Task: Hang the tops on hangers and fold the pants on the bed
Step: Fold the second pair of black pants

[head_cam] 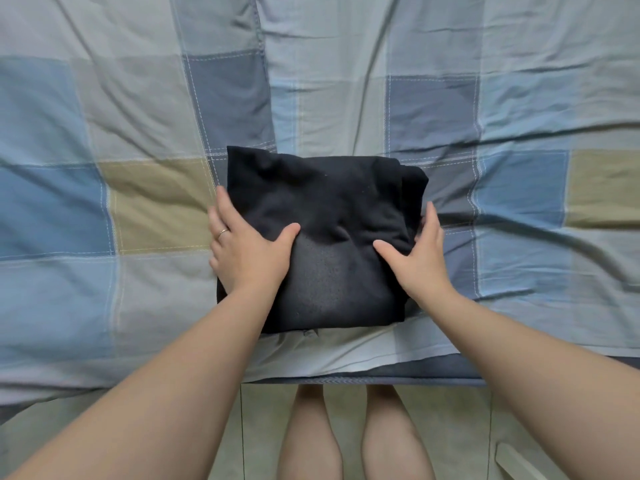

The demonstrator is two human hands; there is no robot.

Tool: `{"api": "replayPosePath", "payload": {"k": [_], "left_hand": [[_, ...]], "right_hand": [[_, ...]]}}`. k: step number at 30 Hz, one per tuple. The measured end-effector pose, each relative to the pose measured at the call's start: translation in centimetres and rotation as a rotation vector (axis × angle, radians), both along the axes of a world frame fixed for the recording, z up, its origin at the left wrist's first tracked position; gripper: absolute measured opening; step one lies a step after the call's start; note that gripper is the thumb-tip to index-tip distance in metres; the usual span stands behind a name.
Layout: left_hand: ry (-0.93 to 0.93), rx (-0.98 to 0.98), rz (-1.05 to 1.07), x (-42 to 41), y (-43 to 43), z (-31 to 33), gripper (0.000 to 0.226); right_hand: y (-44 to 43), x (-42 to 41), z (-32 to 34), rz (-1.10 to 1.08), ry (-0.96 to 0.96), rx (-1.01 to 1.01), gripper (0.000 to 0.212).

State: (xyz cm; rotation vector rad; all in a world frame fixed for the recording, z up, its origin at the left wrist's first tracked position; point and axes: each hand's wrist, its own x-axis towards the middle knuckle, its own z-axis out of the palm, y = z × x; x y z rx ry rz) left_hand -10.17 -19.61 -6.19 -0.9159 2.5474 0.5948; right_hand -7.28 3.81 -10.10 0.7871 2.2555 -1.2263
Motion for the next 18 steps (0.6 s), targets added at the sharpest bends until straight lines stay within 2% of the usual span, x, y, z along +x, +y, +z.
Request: {"api": "replayPosePath", "payload": {"k": [5,9,12,15,18], "left_hand": [[-0.120,0.153,0.031,-1.0,-2.4,-0.2,0.121],[-0.185,0.401,0.098,-1.7,-4.9,0.1,0.110],[-0.187,0.501,0.110,-1.4,-5.5,0.6,0.099],[-0.202,0.609,0.110,-0.7,-5.0,1.0,0.076],[-0.285,0.704,0.155,0.2,-4.6,2.3,0.058]], "right_hand": [[1.0,-0.5,-0.4,-0.292,-0.170,-0.296,0.093],[1.8,-1.1,0.1,-0.280,-0.324,-0.508,0.077],[2.5,-1.1,0.9,-0.202,-0.403,-0.509,0.064],[2.9,-0.3,2.5,-0.145,-0.446,-0.443,0.052],[2.9,1.5,5.0,-0.168,-0.495,-0.459,0.045]]}}
